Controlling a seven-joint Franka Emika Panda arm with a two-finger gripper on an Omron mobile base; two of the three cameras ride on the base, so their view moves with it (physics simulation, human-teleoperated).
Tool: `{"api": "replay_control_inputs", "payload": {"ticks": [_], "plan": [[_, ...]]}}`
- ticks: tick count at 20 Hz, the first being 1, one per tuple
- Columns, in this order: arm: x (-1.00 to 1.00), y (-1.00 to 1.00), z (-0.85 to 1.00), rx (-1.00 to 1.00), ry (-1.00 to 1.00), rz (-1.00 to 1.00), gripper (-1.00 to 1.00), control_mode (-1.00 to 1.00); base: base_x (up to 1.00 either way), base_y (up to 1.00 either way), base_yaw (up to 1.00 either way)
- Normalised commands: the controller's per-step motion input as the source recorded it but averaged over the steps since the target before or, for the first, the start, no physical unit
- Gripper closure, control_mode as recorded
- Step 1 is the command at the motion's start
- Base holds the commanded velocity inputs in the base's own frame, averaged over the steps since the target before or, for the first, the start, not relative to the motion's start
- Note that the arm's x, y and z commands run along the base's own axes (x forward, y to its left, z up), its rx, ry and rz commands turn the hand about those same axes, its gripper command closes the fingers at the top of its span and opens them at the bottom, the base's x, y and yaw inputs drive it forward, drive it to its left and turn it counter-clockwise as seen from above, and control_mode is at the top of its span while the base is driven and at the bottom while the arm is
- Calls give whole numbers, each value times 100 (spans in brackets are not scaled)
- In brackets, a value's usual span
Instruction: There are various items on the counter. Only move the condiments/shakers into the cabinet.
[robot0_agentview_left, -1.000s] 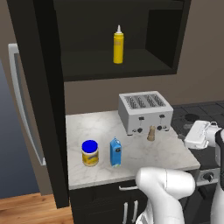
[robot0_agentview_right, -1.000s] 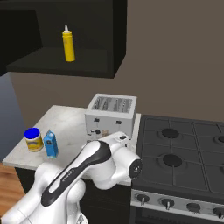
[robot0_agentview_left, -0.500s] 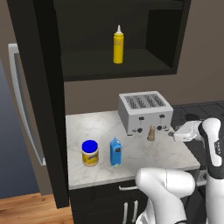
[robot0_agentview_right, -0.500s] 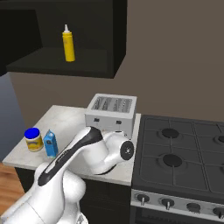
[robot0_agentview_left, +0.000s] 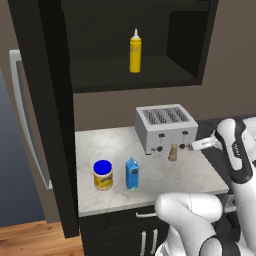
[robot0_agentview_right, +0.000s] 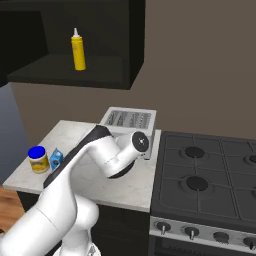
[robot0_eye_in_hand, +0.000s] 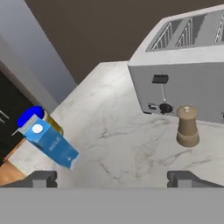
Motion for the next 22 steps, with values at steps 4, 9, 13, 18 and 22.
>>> {"api": "replay_control_inputs", "payload": {"ticks": [4, 9, 13, 18, 22], "plan": [[4, 30, -9, -18, 0, -12, -100, -100, 0, 0, 0], [28, 51, -9, -21, 3, -23, -100, -100, 0, 0, 0], [23, 14, -1, -8, 3, -13, -100, -100, 0, 0, 0], [22, 0, -10, 0, 17, -4, -100, -100, 0, 0, 0], [20, -14, -3, 0, 31, 0, -100, -100, 0, 0, 0]]}}
